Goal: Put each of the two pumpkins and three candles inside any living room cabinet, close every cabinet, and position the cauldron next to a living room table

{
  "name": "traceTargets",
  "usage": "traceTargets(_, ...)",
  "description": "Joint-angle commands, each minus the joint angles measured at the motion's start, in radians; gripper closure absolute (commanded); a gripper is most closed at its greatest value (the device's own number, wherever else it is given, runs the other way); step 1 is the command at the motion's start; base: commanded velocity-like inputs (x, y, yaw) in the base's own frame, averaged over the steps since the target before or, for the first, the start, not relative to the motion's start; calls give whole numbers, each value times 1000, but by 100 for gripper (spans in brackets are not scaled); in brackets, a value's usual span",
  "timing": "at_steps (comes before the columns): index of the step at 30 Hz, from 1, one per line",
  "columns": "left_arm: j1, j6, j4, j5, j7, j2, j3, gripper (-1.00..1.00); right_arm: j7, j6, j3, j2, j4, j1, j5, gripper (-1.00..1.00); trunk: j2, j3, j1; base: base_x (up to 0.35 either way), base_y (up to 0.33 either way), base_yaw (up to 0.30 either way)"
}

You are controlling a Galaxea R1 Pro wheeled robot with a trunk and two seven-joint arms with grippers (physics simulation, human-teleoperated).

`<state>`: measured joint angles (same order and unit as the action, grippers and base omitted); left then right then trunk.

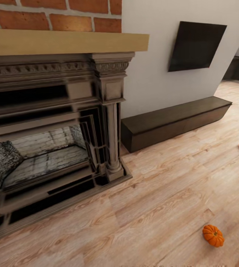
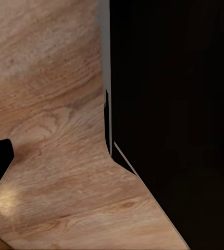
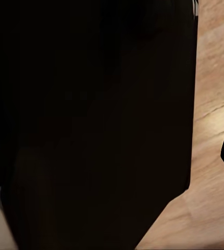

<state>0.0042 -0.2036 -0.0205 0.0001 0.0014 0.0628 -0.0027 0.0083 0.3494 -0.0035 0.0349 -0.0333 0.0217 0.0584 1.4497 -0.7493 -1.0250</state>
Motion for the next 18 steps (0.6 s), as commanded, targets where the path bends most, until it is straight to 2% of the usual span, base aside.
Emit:
traceTargets(1, 0, -2, -1, 0, 0, 0, 0, -100, 1, 6, 0, 0, -4, 2, 6, -100, 0, -2, 0, 0, 0, -223)
traceTargets(18, 0, -2, -1, 0, 0, 0, 0, -100, 1, 6, 0, 0, -4, 2, 6, -100, 0, -20, 0, 0, 0, -223)
